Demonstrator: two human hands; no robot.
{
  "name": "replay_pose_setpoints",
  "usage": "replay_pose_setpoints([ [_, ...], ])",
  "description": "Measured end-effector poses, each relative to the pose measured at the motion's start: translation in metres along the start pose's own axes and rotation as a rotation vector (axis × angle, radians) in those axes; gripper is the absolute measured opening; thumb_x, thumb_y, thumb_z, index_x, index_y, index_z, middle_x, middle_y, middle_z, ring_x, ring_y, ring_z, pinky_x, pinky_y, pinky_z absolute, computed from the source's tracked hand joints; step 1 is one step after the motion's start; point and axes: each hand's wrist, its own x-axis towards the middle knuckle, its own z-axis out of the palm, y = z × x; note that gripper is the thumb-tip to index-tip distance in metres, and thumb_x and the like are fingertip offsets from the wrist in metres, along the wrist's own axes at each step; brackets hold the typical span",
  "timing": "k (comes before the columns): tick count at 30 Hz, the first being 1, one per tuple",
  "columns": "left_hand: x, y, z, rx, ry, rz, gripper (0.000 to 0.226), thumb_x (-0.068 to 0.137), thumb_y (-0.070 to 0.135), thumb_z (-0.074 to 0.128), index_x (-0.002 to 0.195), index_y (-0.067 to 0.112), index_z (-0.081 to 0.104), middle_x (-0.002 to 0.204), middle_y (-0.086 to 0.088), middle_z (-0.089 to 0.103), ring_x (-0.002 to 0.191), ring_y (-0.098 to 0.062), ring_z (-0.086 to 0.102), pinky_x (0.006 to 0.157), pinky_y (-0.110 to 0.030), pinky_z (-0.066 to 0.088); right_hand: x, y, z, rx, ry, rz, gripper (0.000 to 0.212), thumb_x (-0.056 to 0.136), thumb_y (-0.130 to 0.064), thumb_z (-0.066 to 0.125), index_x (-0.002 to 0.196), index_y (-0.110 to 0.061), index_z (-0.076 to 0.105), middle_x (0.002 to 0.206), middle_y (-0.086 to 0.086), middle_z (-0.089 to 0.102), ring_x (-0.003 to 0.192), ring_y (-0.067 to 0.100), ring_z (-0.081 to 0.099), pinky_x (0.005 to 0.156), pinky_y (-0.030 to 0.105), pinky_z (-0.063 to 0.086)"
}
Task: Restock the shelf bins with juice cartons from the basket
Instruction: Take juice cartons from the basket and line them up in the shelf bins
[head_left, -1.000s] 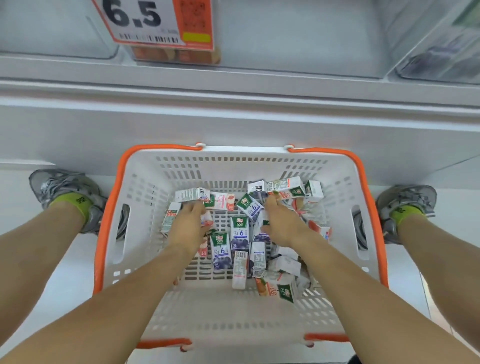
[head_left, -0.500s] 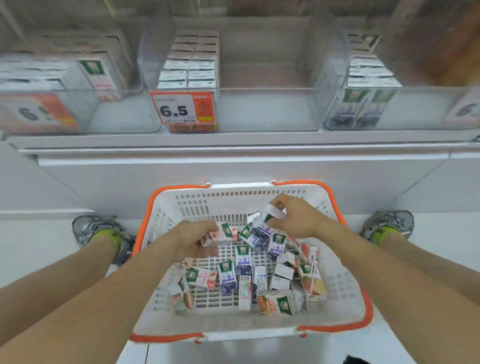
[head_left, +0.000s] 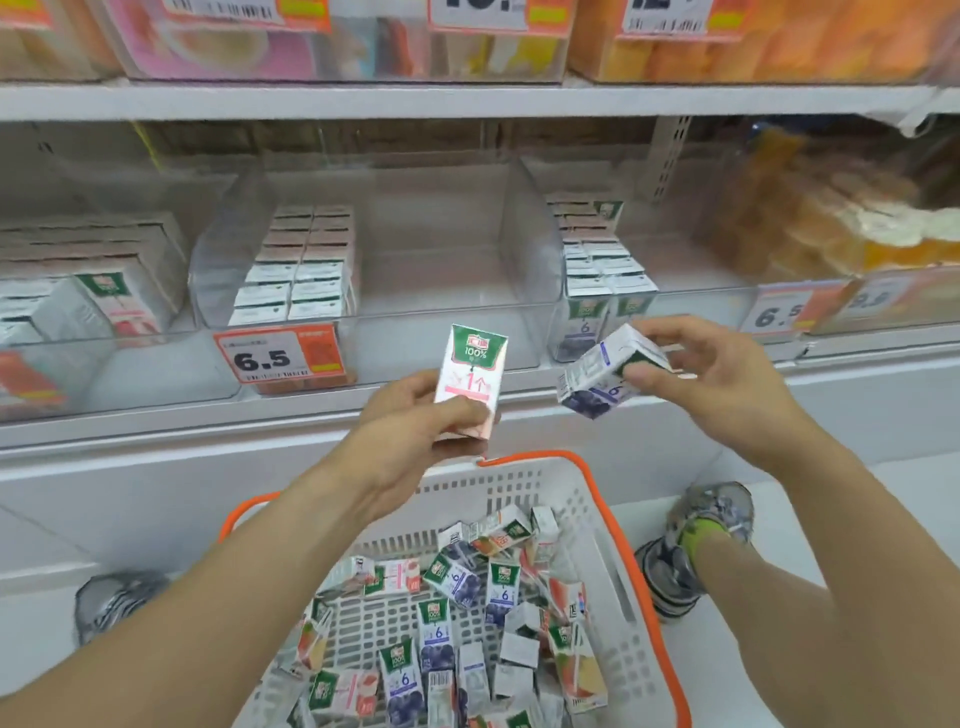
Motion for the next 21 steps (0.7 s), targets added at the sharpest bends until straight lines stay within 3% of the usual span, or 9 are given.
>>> replay_pose_setpoints([
  [2, 0.010, 0.011, 0.015, -0.006, -0.010, 0.065, 0.044, 0.079, -0.013, 0.068, 0.120, 0.001, 0.058, 0.104, -0.020, 0.074, 0.096, -0.038, 0.070, 0.071, -0.039, 0.062, 0.006, -0.001, -0.012, 0.076, 0.126, -0.041, 0.038, 0.074, -0.024, 0.077, 0.110, -0.024, 0.069, 0.112, 0.003, 0.073, 0.097, 0.027, 0.070, 0.091, 0.042, 0.056],
  [5, 0.022, 0.023, 0.036, -0.051, -0.002, 0.177, 0.047, 0.074, 0.003, 0.077, 0.118, 0.006, 0.061, 0.102, -0.013, 0.075, 0.093, -0.034, 0.072, 0.080, -0.045, 0.058, 0.015, -0.002, -0.028, 0.167, 0.311, -0.092, 0.038, 0.081, -0.017, 0.077, 0.118, -0.017, 0.067, 0.114, 0.001, 0.073, 0.100, 0.021, 0.071, 0.091, 0.041, 0.057],
  [10, 0.041, 0.042, 0.051, -0.020, 0.096, 0.450, 0.049, 0.062, 0.029, 0.080, 0.105, 0.016, 0.063, 0.098, -0.002, 0.077, 0.091, -0.021, 0.073, 0.070, -0.036, 0.062, 0.064, -0.011, -0.056, 0.276, 0.522, -0.108, 0.035, 0.079, -0.014, 0.081, 0.111, -0.019, 0.068, 0.107, 0.002, 0.076, 0.103, 0.022, 0.072, 0.086, 0.037, 0.059],
  [14, 0.059, 0.048, 0.040, -0.133, 0.172, 0.493, 0.040, 0.070, 0.024, 0.078, 0.105, 0.014, 0.063, 0.092, 0.003, 0.076, 0.086, -0.019, 0.072, 0.067, -0.035, 0.061, 0.143, 0.007, -0.073, 0.203, 0.504, 0.022, 0.038, 0.081, -0.005, 0.079, 0.115, -0.012, 0.066, 0.110, 0.013, 0.072, 0.099, 0.027, 0.073, 0.086, 0.041, 0.060],
  [18, 0.071, 0.046, 0.034, -0.265, 0.199, 0.431, 0.043, 0.074, 0.024, 0.075, 0.112, 0.007, 0.064, 0.096, -0.004, 0.075, 0.096, -0.033, 0.072, 0.077, -0.049, 0.061, 0.224, 0.038, -0.073, -0.009, 0.483, 0.190, 0.048, 0.073, -0.007, 0.086, 0.116, -0.007, 0.062, 0.118, 0.013, 0.066, 0.105, 0.032, 0.068, 0.090, 0.047, 0.058],
  [21, 0.076, 0.046, 0.035, -0.232, 0.177, 0.458, 0.051, 0.066, 0.026, 0.076, 0.113, 0.007, 0.064, 0.093, -0.001, 0.076, 0.087, -0.022, 0.073, 0.068, -0.037, 0.062, 0.265, 0.054, -0.065, -0.220, 0.380, 0.252, 0.038, 0.073, -0.014, 0.087, 0.107, -0.012, 0.069, 0.119, 0.005, 0.067, 0.108, 0.026, 0.067, 0.092, 0.042, 0.057],
])
